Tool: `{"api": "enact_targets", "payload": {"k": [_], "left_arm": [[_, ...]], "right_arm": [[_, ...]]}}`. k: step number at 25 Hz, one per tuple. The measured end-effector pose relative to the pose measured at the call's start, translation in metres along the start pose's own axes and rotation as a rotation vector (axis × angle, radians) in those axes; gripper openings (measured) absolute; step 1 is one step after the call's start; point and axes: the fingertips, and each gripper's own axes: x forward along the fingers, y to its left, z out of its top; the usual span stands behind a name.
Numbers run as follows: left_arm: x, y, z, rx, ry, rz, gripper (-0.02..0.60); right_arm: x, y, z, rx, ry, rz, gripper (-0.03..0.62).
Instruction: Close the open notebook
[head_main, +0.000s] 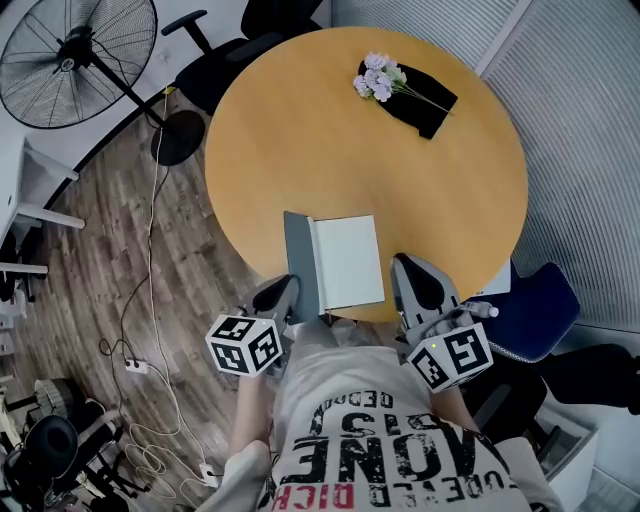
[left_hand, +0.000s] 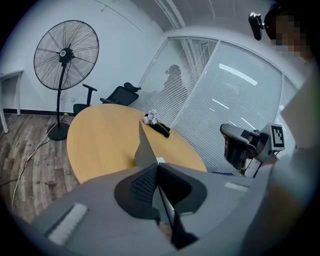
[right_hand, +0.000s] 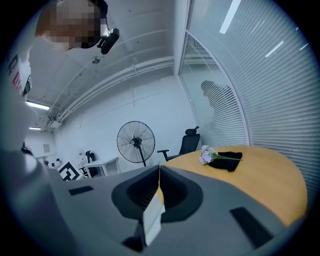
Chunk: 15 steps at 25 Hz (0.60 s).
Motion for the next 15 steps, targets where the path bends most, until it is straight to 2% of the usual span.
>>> {"api": "enact_targets", "payload": {"k": [15], "left_arm": [[0.014,-0.02,0.002,0.025,0.015,-0.055,0.018]], "right_arm": [[0.002,-0.002,0.001,0.005,0.002,0.001,0.012]]}}
